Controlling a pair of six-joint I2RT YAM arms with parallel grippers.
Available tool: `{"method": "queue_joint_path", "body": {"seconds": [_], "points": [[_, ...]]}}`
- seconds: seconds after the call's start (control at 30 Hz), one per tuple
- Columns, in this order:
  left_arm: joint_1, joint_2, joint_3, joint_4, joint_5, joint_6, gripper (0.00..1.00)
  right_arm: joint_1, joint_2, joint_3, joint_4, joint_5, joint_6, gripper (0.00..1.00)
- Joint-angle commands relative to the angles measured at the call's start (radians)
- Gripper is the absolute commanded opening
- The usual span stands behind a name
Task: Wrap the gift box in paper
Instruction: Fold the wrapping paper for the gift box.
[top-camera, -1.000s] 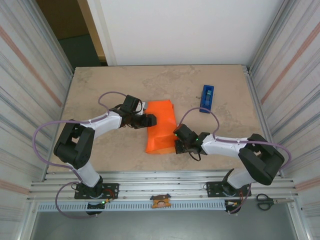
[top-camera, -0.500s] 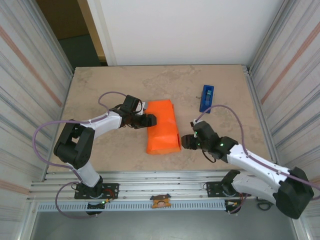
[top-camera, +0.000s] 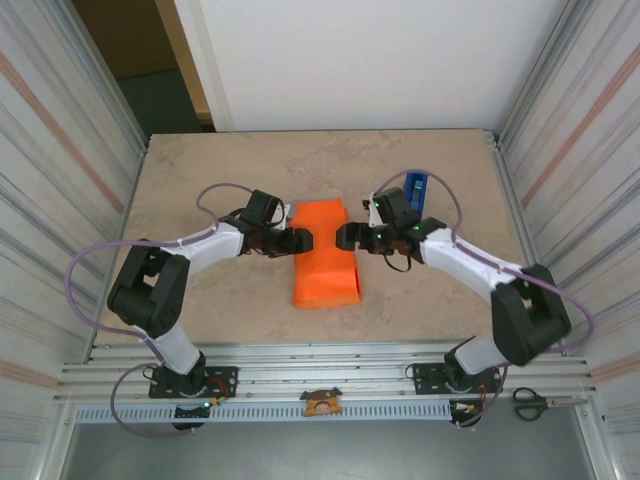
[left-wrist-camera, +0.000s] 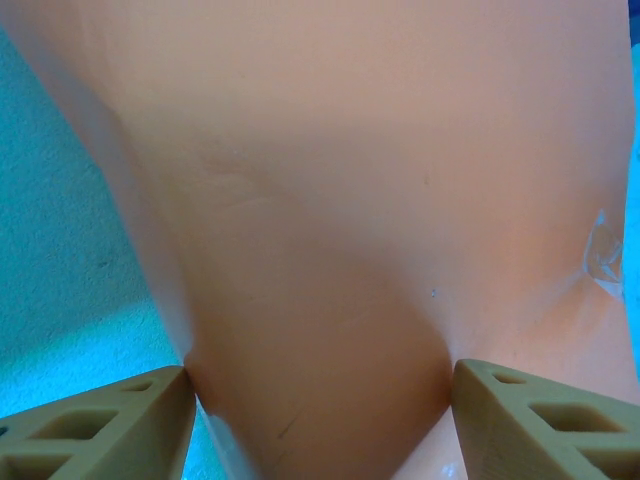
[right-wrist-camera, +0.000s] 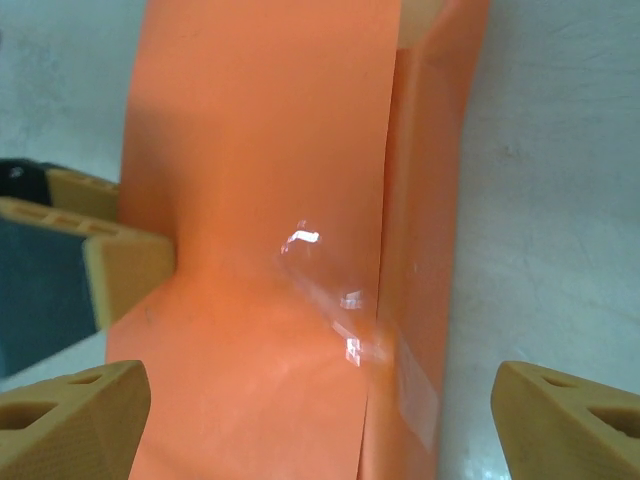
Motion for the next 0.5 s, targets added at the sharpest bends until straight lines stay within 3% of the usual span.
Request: {"method": "queue_joint_path", "body": {"seconds": [0.0, 0.3, 0.47], "points": [[0.006, 0.02, 0.02, -0.051, 0.015, 0.018, 0.68, -0.016, 0.084, 0.055, -0.059, -0.022, -0.01, 0.88], [0.006, 0.019, 0.041, -0.067, 0.025, 0.021, 0.69, -0.018, 0.227, 0.104, -0.106, -0.07, -0.047, 0.87], [0.004, -0.028, 0.057, -0.071, 0.05, 0.023, 0.74, -0.023, 0.266, 0.087, -0.13, -0.056, -0.029, 0.79]]}}
